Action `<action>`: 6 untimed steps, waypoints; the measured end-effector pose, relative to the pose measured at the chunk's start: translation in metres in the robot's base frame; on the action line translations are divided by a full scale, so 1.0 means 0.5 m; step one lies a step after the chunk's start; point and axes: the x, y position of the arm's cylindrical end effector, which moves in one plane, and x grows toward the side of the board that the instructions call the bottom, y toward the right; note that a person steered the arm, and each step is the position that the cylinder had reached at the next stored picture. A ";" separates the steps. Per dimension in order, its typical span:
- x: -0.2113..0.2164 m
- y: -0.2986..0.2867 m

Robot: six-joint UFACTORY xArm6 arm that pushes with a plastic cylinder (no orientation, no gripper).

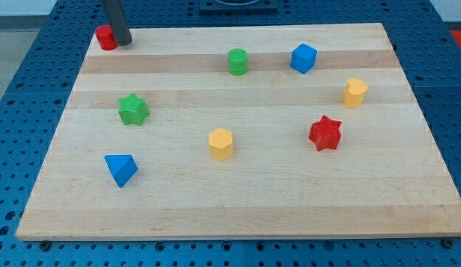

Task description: Push the yellow heart towards the left side of the board

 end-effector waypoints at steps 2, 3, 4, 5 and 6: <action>0.185 0.050; 0.217 0.144; 0.267 0.203; 0.312 0.352; 0.289 0.492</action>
